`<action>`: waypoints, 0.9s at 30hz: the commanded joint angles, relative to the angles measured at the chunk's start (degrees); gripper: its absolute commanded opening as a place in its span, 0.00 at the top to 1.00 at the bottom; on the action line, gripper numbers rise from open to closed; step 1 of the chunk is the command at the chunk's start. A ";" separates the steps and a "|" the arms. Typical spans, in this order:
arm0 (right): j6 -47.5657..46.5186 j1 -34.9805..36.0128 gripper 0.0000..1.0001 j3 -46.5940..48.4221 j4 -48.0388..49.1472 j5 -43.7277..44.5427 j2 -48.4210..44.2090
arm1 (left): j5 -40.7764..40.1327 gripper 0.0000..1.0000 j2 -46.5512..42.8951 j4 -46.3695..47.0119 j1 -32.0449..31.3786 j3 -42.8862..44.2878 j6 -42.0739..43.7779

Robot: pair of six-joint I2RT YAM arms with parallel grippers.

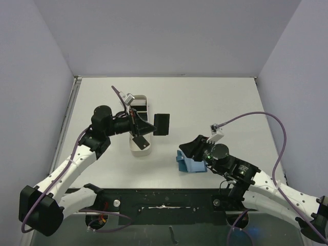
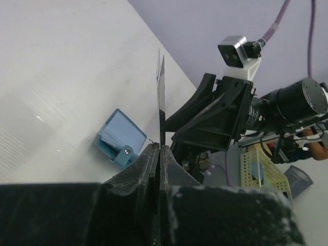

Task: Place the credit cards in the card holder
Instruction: Pick up the credit card from the storage box.

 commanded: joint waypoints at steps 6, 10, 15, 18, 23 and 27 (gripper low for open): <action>4.28 0.53 0.68 -3.60 24.84 -4.48 -5.82 | 11.41 1.00 -5.87 21.29 -1.31 -7.21 -14.83; 2.61 0.54 0.67 -2.52 30.24 -7.21 -3.33 | 11.94 1.00 -5.32 23.48 -3.10 -8.32 -16.73; 2.14 0.49 0.60 -1.41 33.15 -10.41 0.28 | 11.91 1.00 -5.42 23.81 -4.24 -9.23 -17.21; 1.47 0.55 0.69 -1.34 34.08 -11.87 1.46 | 11.48 1.00 -5.83 23.75 -4.73 -10.57 -17.25; 2.00 0.55 0.93 -4.33 38.93 -13.29 0.92 | 11.07 1.00 -6.40 21.71 -4.89 -11.63 -16.42; 3.05 0.60 0.66 -3.65 32.21 -11.30 -0.86 | 10.92 1.00 -7.10 20.68 -4.89 -11.70 -16.17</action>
